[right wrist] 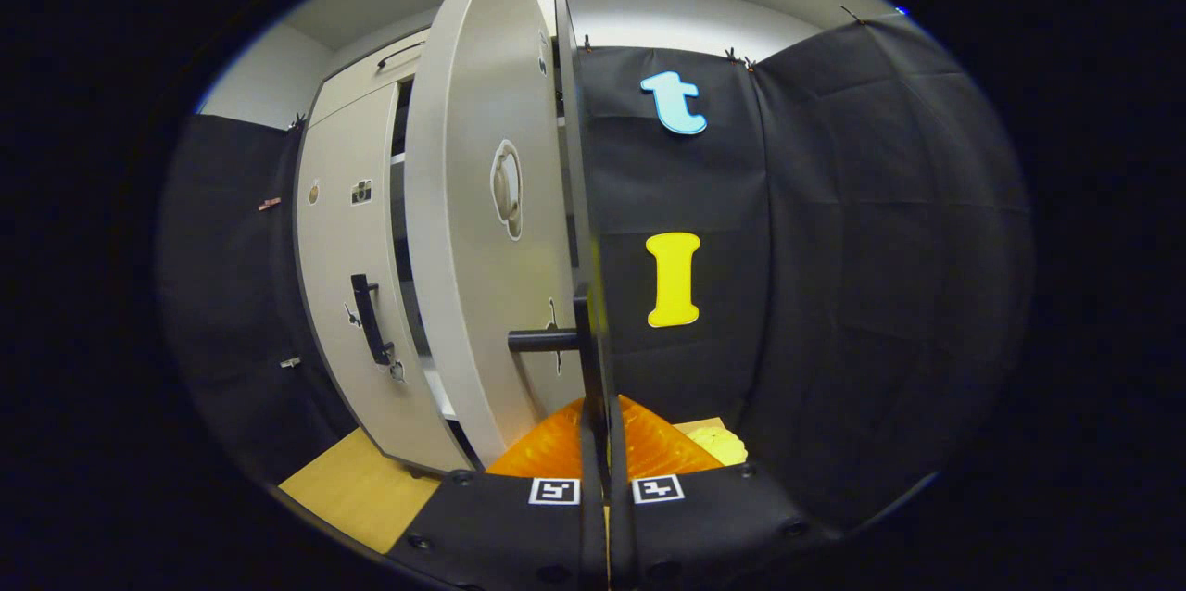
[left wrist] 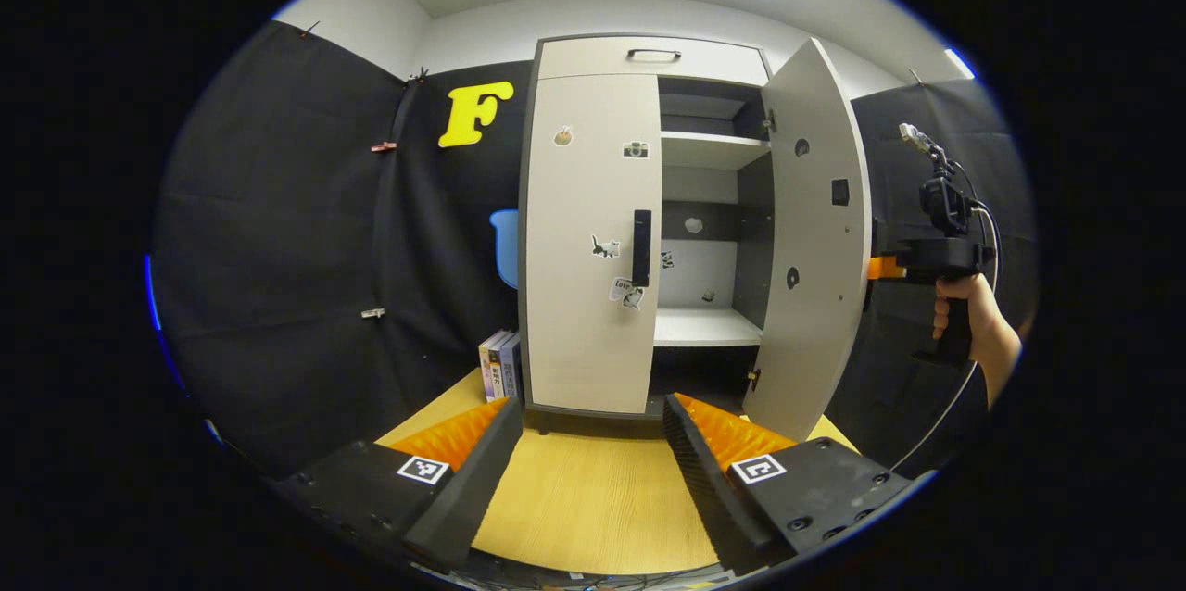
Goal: Open the right door of the double-door shoe cabinet with the right hand, and open the left door with the left hand.
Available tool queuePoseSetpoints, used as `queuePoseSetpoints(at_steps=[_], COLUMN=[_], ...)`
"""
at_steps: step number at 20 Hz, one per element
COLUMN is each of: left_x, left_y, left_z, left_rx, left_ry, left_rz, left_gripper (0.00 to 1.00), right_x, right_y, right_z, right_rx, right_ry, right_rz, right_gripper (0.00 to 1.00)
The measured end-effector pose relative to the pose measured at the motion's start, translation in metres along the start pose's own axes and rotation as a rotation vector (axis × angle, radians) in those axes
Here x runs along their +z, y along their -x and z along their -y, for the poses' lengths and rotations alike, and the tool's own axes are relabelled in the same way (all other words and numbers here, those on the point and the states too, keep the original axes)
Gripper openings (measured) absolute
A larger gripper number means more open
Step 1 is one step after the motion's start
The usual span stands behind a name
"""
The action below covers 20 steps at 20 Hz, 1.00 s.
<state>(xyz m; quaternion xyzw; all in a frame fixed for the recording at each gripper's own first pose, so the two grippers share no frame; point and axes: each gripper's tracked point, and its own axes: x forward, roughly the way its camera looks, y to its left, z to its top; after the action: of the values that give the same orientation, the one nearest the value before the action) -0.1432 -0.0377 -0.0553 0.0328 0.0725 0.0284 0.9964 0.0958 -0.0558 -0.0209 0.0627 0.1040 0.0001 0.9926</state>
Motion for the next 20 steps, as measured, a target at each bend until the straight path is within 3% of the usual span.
queuePoseSetpoints(at_steps=[11,17,20], left_x=[0.015,0.031,0.049], left_y=[-0.07,-0.132,-0.167], left_z=[-0.01,-0.016,-0.021], left_rx=[-0.09,-0.143,-0.165], left_ry=[-0.036,-0.03,-0.06], left_rz=[0.016,0.029,0.072], left_gripper=[0.95,0.95,0.95], right_x=[0.001,-0.027,-0.042], right_y=[0.056,0.083,0.083], right_z=[0.006,-0.046,-0.071], right_rx=[-0.1,-0.041,-0.062], right_ry=[0.113,0.12,0.135], right_rz=[0.047,0.012,0.041], right_gripper=[0.08,0.08,0.12])
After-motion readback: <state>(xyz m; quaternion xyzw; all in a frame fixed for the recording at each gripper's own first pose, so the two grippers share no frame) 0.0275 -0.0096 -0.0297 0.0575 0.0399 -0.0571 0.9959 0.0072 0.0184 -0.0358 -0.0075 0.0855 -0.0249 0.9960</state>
